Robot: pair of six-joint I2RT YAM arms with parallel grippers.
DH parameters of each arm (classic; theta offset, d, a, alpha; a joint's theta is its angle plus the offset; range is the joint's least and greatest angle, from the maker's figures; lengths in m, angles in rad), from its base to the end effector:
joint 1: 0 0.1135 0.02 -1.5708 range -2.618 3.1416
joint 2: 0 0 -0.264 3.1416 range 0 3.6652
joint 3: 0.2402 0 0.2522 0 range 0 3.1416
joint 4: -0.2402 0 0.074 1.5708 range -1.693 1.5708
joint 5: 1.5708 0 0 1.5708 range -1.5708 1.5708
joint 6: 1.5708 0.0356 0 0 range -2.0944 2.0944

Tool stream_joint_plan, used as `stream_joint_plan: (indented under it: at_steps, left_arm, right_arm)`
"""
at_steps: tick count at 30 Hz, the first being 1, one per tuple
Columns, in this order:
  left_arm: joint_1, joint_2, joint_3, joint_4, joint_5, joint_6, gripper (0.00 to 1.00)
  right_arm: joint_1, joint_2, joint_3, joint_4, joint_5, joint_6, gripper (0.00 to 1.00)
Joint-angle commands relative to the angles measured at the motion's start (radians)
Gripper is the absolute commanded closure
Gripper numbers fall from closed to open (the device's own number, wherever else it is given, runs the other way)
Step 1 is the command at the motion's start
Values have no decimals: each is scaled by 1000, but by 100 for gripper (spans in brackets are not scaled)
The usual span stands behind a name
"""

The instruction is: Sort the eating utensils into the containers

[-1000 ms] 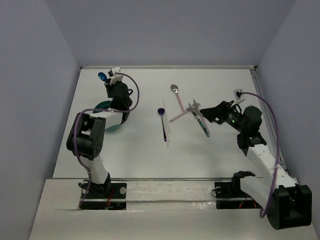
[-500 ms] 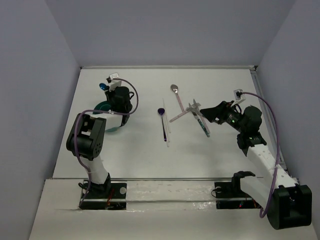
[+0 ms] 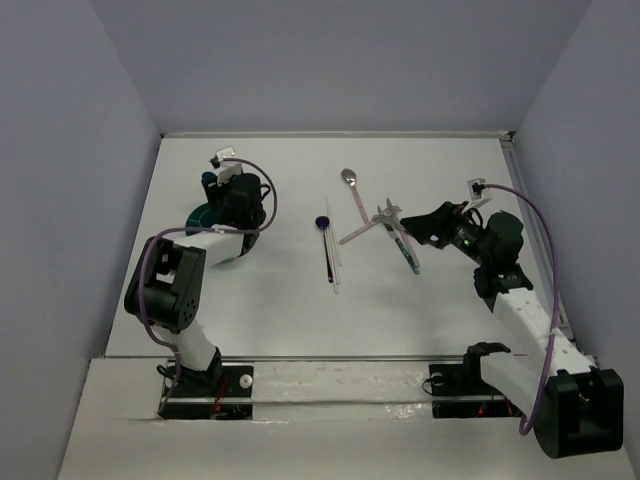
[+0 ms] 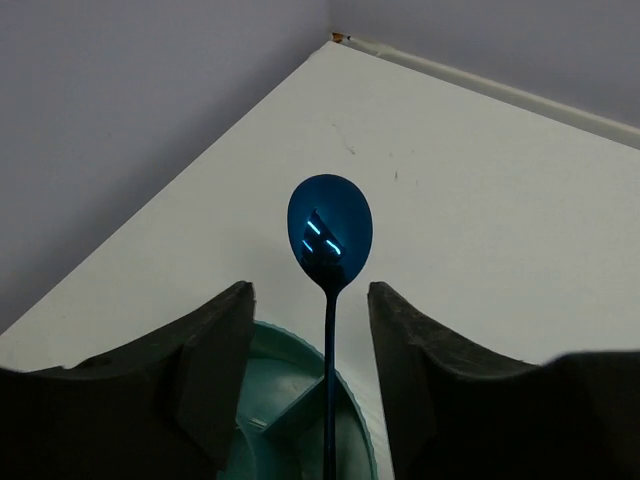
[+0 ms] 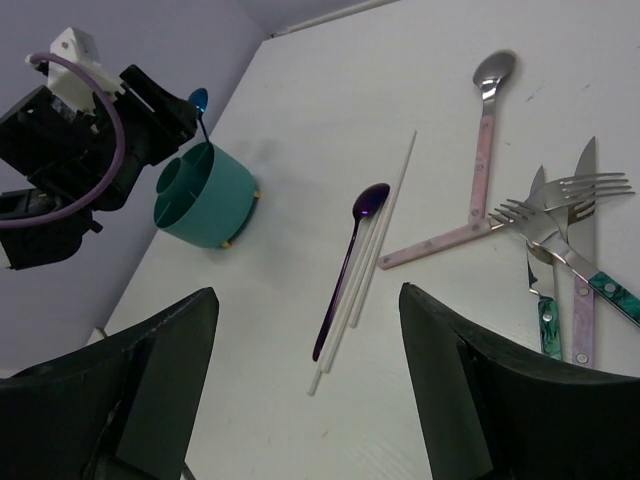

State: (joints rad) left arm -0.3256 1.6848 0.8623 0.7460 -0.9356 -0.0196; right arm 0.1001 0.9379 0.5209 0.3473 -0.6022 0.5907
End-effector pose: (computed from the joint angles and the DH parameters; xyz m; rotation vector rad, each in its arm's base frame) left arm 0.3460 -0.0866 0.2298 -0.4605 1.5736 0.5028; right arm 0.2121 0.0416 0.2748 -0.0633 1.7277 1.0096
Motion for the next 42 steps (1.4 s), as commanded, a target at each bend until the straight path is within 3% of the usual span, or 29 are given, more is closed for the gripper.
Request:
stream_joint_plan:
  at_steps: [1, 4, 8, 10, 12, 16, 19, 23, 32, 42]
  left_arm:
    - [-24, -103, 4, -39, -25, -58, 42]
    - [-67, -166, 24, -65, -22, -57, 33]
    - [-133, -240, 78, -196, 13, -107, 33]
    - [-192, -255, 144, -347, 52, -192, 33]
    - [-248, -234, 241, -559, 157, -337, 35]
    - [-288, -209, 268, -736, 457, -550, 37]
    - [-297, -231, 166, -715, 608, -653, 42]
    - [-332, -252, 57, -666, 675, -709, 45]
    - [-402, -117, 47, -606, 689, -718, 56]
    - [-411, 55, 90, -553, 546, -683, 63]
  right_arm:
    - [18, 24, 19, 10, 16, -26, 21]
    - [18, 38, 24, 9, 19, -26, 21]
    - [27, 42, 33, -14, 38, -38, 21]
    - [27, 42, 36, -31, 45, -43, 21]
    - [27, 38, 44, -54, 62, -52, 21]
    - [27, 35, 48, -79, 94, -61, 21]
    - [27, 38, 51, -85, 97, -63, 21]
    - [27, 50, 54, -84, 93, -60, 21]
    - [36, 67, 56, -83, 93, -61, 21]
    - [36, 81, 59, -79, 91, -63, 21]
